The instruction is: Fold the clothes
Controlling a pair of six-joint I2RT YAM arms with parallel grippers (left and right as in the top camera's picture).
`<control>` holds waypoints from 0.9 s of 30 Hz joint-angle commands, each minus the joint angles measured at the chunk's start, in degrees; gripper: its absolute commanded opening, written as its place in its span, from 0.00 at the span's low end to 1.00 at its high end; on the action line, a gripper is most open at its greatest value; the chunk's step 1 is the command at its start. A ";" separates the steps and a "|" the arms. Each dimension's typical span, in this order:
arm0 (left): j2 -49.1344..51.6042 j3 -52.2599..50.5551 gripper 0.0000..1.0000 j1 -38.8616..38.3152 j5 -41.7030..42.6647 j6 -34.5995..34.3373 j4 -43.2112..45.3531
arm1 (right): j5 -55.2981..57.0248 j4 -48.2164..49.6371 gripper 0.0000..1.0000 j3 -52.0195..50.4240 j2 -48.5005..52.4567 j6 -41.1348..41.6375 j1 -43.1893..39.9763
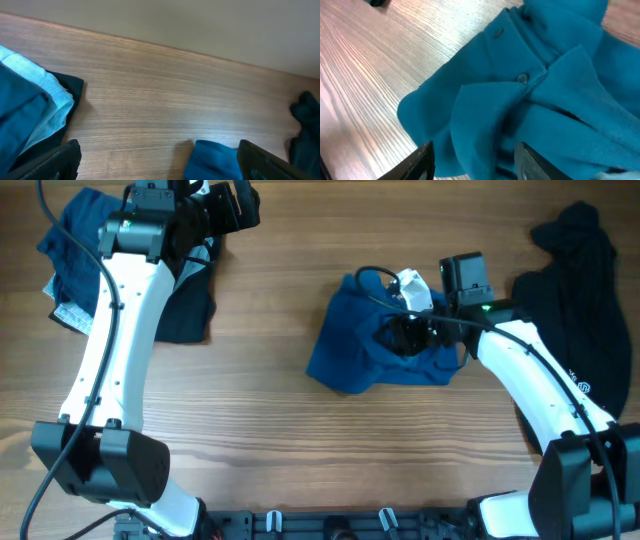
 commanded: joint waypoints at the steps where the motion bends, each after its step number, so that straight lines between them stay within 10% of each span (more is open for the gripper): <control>1: 0.26 -0.11 1.00 0.20 0.24 1.42 0.13 | -0.37 1.92 0.44 -2.43 0.07 -2.01 0.76; 5: 0.26 -0.11 1.00 0.20 0.24 1.42 0.11 | -2.10 2.14 0.37 -3.58 2.05 -2.05 0.83; 9: 0.26 -0.11 1.00 0.20 0.22 1.42 0.13 | -2.03 2.03 0.06 -3.58 2.29 -1.73 0.81; 27: 0.26 -0.11 1.00 0.20 -0.81 1.42 0.15 | 8.66 -20.83 0.04 4.83 -2.84 13.18 -15.06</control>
